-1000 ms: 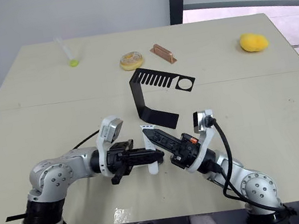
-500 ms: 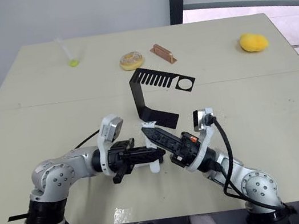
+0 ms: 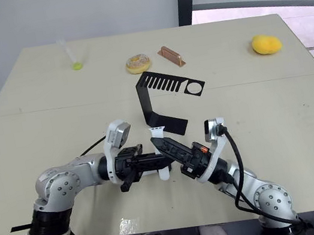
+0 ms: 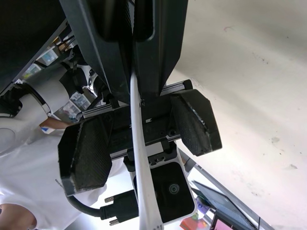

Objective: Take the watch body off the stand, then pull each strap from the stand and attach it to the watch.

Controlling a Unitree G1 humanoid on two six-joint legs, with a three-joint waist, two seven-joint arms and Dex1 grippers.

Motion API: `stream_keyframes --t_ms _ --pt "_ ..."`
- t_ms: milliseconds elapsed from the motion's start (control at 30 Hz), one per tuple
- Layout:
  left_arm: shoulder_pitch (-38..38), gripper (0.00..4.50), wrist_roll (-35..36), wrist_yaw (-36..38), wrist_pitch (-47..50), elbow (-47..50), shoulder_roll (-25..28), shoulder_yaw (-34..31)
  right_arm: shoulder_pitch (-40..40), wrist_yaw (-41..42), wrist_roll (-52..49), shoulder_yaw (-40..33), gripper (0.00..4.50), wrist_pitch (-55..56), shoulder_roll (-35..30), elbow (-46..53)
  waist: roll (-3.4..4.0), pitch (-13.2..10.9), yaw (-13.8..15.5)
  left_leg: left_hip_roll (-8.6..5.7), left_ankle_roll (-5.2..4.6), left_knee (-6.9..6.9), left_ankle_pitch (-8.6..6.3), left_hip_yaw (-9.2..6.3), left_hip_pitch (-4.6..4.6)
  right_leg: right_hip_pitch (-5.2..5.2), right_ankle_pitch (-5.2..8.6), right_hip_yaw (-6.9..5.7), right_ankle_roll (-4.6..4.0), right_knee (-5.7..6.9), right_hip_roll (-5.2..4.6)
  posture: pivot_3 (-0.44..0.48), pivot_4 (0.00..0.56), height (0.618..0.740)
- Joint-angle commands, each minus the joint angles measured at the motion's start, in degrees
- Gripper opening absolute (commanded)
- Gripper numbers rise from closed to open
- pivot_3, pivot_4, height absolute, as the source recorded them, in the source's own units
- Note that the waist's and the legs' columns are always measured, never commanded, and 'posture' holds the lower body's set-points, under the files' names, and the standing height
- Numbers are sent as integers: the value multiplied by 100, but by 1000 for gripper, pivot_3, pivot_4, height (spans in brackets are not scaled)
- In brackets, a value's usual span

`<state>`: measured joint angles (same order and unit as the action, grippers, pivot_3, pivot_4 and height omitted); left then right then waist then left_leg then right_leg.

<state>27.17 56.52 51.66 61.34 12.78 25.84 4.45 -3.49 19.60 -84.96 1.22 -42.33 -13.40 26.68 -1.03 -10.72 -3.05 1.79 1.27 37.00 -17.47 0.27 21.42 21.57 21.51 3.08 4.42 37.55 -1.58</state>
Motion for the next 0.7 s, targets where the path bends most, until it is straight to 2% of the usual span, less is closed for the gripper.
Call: stream_keyframes --t_ms 33,233,333,433,700 --pt "-10 0 31 47 -16 117 25 -39 0 132 -88 -84 2464 112 67 237 0 0 0 0 0 0 0 0 0 0 0 0 0 0 0 0 150 740" --pt "-8 0 42 19 -11 115 4 -45 -14 152 -100 -81 2464 136 81 236 0 0 0 0 0 -1 0 0 0 0 0 0 0 -1 0 0 150 740" --pt "-5 0 36 14 -15 113 4 -46 -11 159 -132 -67 1625 118 73 232 0 0 0 0 0 -1 0 0 0 0 0 0 0 -1 0 0 150 740" --pt "-14 0 39 3 -17 126 2 -50 7 180 -165 -44 88 86 63 236 0 0 0 0 0 -1 0 0 0 0 0 0 0 -1 0 0 150 740" --pt "-69 0 51 11 7 214 41 -24 -13 243 -218 -53 32 75 60 232 0 0 0 0 0 -1 0 0 0 0 0 0 0 -2 0 0 150 740"
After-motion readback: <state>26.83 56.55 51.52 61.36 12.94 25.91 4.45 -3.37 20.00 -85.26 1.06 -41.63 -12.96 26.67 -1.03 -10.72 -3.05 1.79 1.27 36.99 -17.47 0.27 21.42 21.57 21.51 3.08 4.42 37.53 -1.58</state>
